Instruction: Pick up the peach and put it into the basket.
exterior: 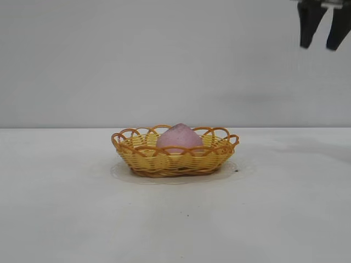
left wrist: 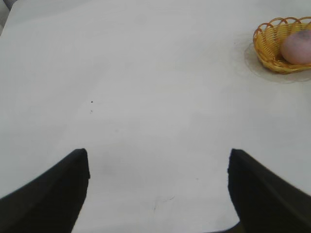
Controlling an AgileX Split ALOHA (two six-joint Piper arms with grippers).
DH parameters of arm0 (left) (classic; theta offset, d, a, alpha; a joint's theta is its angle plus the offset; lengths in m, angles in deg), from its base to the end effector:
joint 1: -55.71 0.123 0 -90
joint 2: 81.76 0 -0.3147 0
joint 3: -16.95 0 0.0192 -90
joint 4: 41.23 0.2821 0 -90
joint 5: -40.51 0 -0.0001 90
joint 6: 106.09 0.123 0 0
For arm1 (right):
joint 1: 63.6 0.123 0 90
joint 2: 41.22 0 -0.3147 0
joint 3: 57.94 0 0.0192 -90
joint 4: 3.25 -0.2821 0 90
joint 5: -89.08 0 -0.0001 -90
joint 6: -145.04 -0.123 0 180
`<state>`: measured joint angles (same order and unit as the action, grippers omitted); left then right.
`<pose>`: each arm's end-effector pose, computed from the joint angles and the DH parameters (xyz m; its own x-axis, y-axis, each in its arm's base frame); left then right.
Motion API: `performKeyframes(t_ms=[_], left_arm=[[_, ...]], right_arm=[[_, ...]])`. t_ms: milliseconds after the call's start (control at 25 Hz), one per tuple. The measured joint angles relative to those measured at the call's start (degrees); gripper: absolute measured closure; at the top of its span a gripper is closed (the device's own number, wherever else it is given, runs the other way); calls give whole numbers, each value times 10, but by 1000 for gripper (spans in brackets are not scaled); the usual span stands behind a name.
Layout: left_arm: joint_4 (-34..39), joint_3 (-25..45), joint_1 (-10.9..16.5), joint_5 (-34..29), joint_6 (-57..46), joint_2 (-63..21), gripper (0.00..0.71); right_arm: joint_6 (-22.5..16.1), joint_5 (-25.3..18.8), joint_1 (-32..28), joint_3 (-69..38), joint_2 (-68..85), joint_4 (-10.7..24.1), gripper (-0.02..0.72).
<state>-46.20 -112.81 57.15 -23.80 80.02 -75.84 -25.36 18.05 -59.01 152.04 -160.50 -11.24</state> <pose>0.0166 -0.0092 0.2664 -0.5015 0.0561 -0.8633 0.0770 0.9968 0.0200 0.4742 0.0543 0.3054 -0.9156 -0.1945 -0.3520 -0.2370 0.9681 0.0814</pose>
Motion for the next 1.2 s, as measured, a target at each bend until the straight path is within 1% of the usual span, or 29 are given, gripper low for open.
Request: performKeyframes(t_ms=[440, 960, 1200], left_arm=[[0, 0, 0, 0, 0, 0, 191], [0, 0, 0, 0, 0, 0, 191], [0, 0, 0, 0, 0, 0, 191]], right_arm=[[0, -4, 0, -265, 315, 5, 357], [0, -10, 0, -547, 679, 5, 357], [0, -13, 0, -676, 839, -12, 357]])
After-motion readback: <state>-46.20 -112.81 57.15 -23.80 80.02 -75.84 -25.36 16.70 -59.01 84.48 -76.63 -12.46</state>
